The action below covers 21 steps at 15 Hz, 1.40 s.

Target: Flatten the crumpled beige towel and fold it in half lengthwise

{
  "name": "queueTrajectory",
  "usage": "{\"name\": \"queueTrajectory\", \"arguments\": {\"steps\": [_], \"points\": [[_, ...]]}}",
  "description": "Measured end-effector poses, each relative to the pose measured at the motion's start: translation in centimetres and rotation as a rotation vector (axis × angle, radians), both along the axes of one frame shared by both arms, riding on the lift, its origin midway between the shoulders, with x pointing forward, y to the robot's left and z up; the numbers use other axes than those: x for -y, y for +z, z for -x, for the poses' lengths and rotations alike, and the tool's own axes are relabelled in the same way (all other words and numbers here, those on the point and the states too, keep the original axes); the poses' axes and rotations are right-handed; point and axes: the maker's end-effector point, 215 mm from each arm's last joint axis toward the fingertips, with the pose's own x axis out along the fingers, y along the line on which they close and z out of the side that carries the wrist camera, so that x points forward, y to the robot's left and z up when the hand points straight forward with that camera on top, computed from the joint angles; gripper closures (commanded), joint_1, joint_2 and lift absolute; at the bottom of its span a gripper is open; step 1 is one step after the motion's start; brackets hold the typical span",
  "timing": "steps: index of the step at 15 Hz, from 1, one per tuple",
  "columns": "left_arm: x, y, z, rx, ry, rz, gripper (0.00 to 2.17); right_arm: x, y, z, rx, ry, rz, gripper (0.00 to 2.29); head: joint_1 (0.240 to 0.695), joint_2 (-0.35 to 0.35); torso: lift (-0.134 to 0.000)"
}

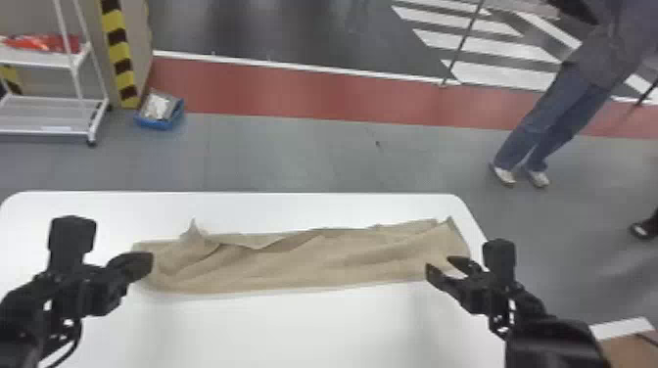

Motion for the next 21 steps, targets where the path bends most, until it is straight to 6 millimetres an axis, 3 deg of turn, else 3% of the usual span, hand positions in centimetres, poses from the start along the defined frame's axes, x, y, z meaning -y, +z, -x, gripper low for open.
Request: {"name": "queueTrajectory", "arguments": {"steps": [2,4,5,12,13,15,21], "points": [[0.3,0.1,-0.9,-0.003,-0.007,-0.010,1.06,0.0,-0.2,0.2,-0.008,0.001,0.004,0.54,0.695,-0.280,0.000],[0.5,-0.2,-1.0,-0.017,-0.015,-0.024,1.04,0.1,-0.3,0.3,-0.013,0.001,0.007,0.32,0.695,-0.282,0.000],[0.5,-0.5,-0.9,-0.027,-0.018,-0.035,0.92,0.1,-0.3,0.2,-0.013,0.002,0.008,0.31,0.695,-0.282,0.000],[-0.3,-2.4,0.5,-0.107,-0.021,-0.067,0.90,-1.2,0.5,-1.2,0.004,0.024,0.013,0.31,0.695,-0.264,0.000],[-0.4,-2.3,0.5,-0.107,-0.020,-0.067,0.54,-1.4,0.5,-1.4,0.007,0.025,0.012,0.31,0.695,-0.259,0.000],[-0.5,-2.2,0.7,-0.111,-0.019,-0.052,0.13,-1.9,0.5,-1.6,0.009,0.027,0.006,0.31,0.695,-0.254,0.000],[0.0,-1.0,-0.4,-0.106,-0.023,-0.027,0.15,-2.6,0.4,-1.8,0.008,0.037,0.003,0.31,0.695,-0.247,0.000]]}}
